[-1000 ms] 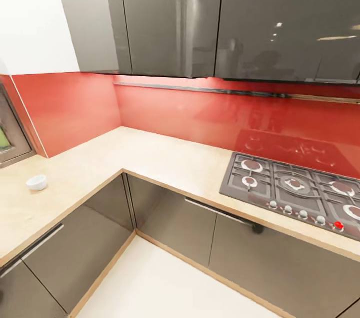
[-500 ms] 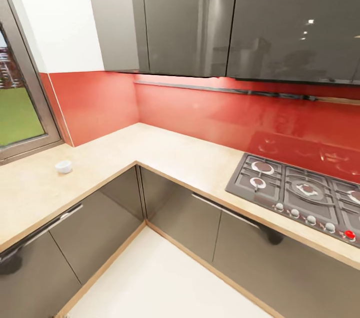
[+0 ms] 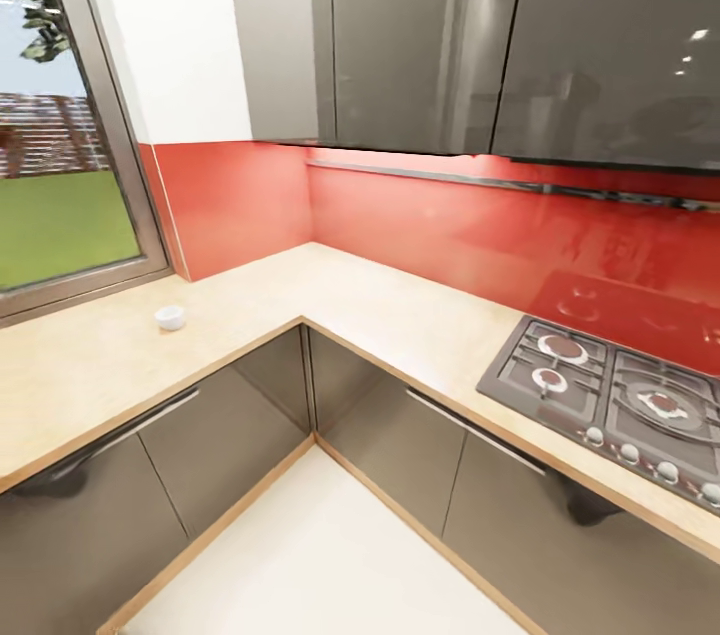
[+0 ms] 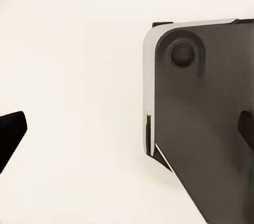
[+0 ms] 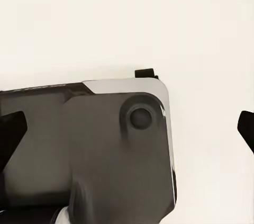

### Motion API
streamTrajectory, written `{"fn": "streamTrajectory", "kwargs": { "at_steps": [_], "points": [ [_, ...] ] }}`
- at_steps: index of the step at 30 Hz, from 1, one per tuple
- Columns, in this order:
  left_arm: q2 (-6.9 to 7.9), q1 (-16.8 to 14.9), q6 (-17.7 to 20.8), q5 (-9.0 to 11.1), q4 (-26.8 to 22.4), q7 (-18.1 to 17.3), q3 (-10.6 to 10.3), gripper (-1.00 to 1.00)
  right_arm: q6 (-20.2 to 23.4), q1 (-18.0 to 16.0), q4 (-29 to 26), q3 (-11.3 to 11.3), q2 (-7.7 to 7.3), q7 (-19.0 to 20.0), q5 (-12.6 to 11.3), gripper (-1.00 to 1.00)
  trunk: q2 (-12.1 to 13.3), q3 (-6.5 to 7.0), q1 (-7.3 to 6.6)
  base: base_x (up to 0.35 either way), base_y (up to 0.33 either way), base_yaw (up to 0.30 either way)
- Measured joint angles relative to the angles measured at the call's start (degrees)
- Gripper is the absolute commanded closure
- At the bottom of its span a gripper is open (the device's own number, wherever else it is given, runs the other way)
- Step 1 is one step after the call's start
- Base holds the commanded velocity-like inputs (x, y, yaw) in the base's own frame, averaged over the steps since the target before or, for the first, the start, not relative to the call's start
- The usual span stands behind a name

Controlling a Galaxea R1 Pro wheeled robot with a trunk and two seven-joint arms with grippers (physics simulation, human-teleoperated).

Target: Set up a coffee station on the kitchen countertop: keep the coffee maker on the countertop, move the bottle of coffee from the kitchen shelf to the counter next to the coffee maker, place a paper coffee filter on top of the coffee maker, put the saucer next to the coffee maker with the coffee cup on the saucer, and place the electric kettle next to the coffee maker.

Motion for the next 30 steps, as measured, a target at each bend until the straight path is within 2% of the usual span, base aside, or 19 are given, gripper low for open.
{"fn": "streamTrajectory", "kwargs": {
  "at_steps": [6,30],
  "points": [
    [0.02,0.0,0.0,0.5,0.0,0.0,-0.1,-1.00,0.0,0.0,0.0,0.0,0.00,0.0,0.0,-1.00,0.0,0.00,0.00,0.000,0.000,0.259],
    [-0.07,0.0,-0.1,0.5,0.0,0.0,0.0,-1.00,0.0,0.0,0.0,0.0,0.04,0.0,0.0,-1.00,0.0,0.00,0.00,0.000,0.000,0.261]
  ]
}}
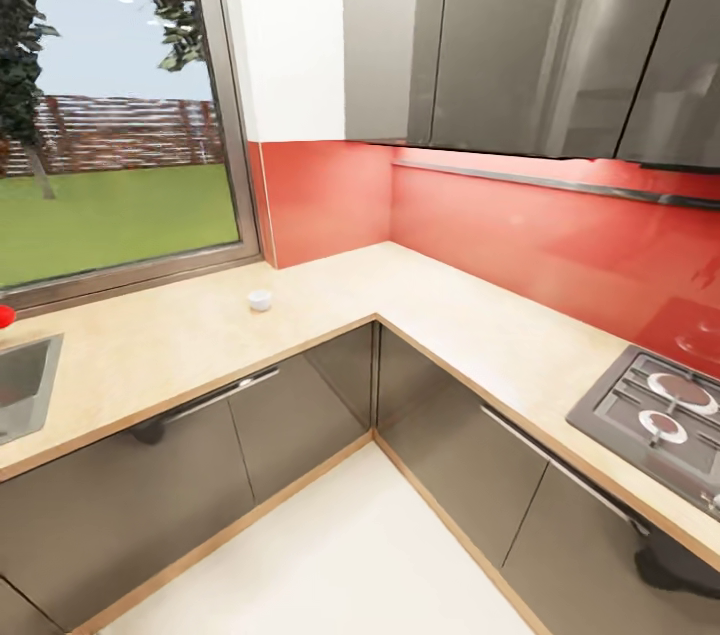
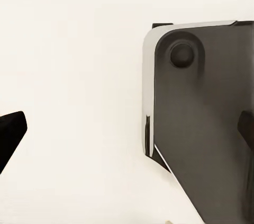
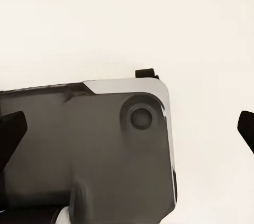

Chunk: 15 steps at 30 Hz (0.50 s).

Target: Set up a coffee station on the kitchen countertop: keep the coffee maker on the countertop, move the bottle of coffee from the kitchen shelf to the counter next to the coffee maker, place a paper coffee filter on top of the coffee maker, put the saucer next to the coffee maker with the coffee cup on the saucer, and place the electric kettle next to the coffee maker.

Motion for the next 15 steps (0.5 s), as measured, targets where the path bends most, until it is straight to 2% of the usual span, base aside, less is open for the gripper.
{"fn": "streamTrajectory", "kwargs": {
  "at_steps": [15],
  "points": [
    [-0.01,0.0,0.0,0.0,0.0,0.0,0.1,-1.00,0.0,0.0,0.0,0.0,0.05,0.0,0.0,-1.00,0.0,0.00,0.00,0.000,0.000,0.264]
  ]
}}
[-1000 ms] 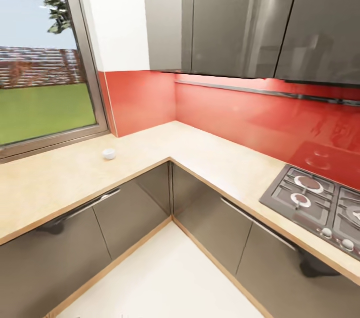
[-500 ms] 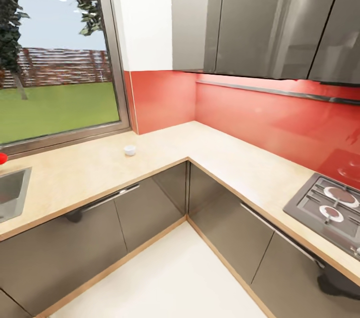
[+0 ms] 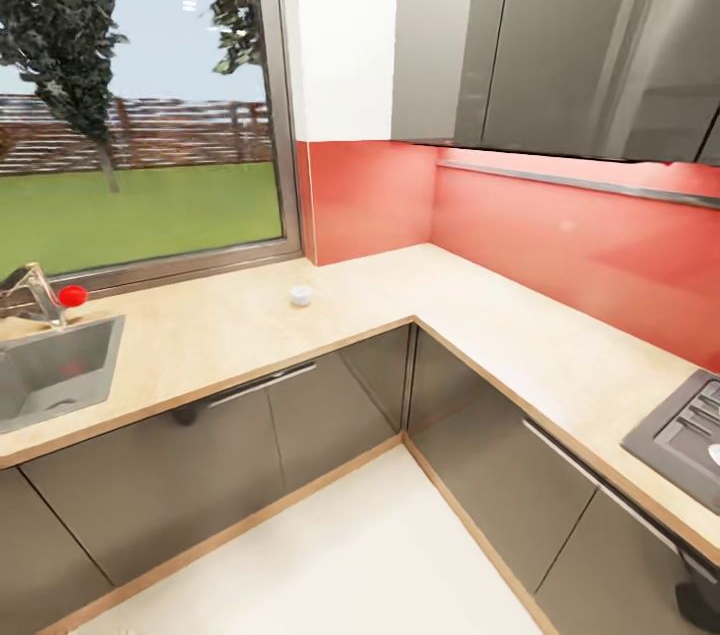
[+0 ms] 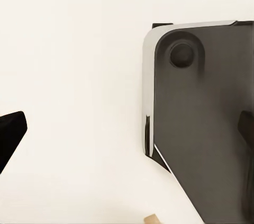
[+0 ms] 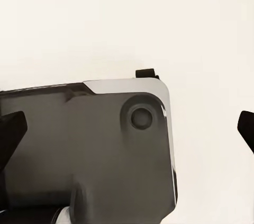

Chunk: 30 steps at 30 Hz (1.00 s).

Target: Set up a coffee station on the kitchen countertop: keep the coffee maker on the countertop, move the bottle of coffee from the kitchen shelf to the counter next to the coffee maker, place a paper coffee filter on top of the coffee maker, put the saucer next to the coffee maker with the coffee cup on the saucer, and place the electric kettle next to the coffee maker.

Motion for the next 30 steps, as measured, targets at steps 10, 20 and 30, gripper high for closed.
{"fn": "streamTrajectory", "kwargs": {
  "at_steps": [10,20,30],
  "points": [
    [0.00,0.0,0.0,0.0,0.0,0.0,-0.1,-1.00,0.0,0.0,0.0,0.1,0.00,0.0,0.0,-1.00,0.0,0.07,0.00,0.000,0.000,0.263],
    [0.02,0.0,0.0,0.1,0.0,0.0,-0.1,-1.00,0.0,0.0,0.0,0.0,-0.01,0.0,0.0,-1.00,0.0,0.68,0.00,0.000,0.000,0.200],
    [0.22,0.0,0.0,0.1,0.0,0.0,0.0,-1.00,0.0,0.0,0.0,0.0,-0.04,0.0,0.0,-1.00,0.0,1.44,0.00,0.000,0.000,0.152]
  ]
}}
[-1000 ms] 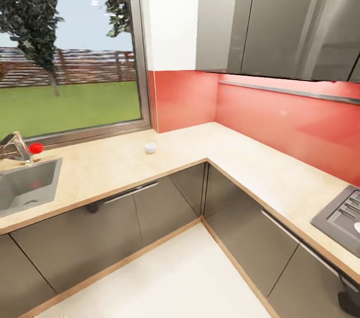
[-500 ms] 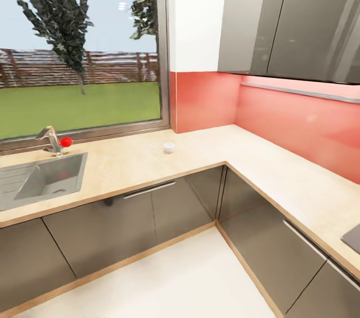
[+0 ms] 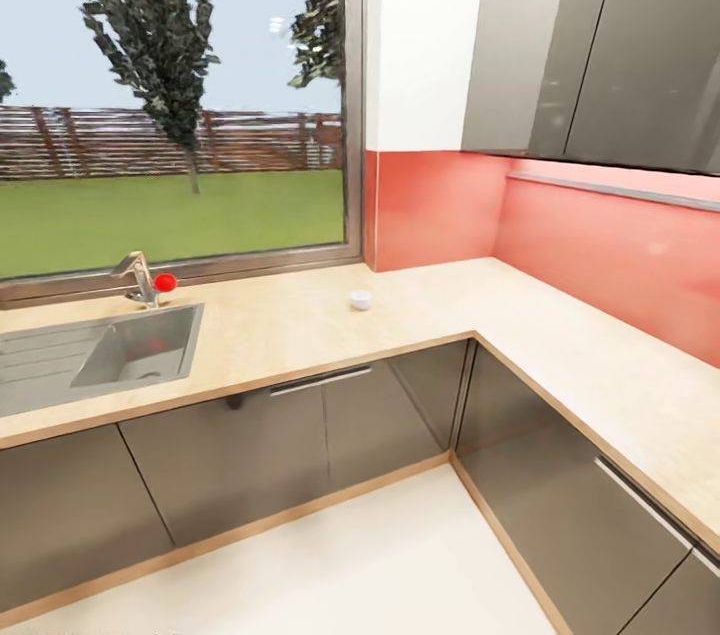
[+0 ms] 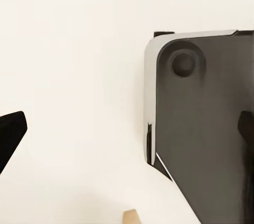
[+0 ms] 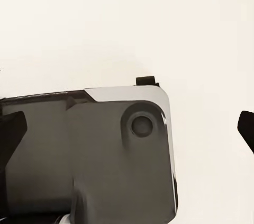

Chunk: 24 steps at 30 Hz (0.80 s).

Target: Set up a coffee station on the kitchen countertop: keep the coffee maker on the countertop, move the bottle of coffee from the kitchen shelf to the counter next to the coffee maker, place a paper coffee filter on top of the coffee maker, put the saucer next to the coffee maker with the coffee cup on the saucer, and place the electric kettle next to the coffee maker.

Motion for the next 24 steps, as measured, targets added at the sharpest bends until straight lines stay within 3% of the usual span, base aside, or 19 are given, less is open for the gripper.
{"fn": "streamTrajectory", "kwargs": {
  "at_steps": [5,24],
  "points": [
    [-0.10,0.0,0.0,0.0,0.0,0.0,0.0,-1.00,0.0,0.0,0.0,0.0,0.02,0.0,0.0,-1.00,0.0,0.36,0.00,0.000,-0.063,0.192],
    [-0.21,0.0,0.0,0.0,0.0,0.0,0.0,-1.00,0.0,0.0,0.0,0.0,0.05,0.0,0.0,-1.00,0.0,1.31,0.01,0.000,-0.264,0.236]
  ]
}}
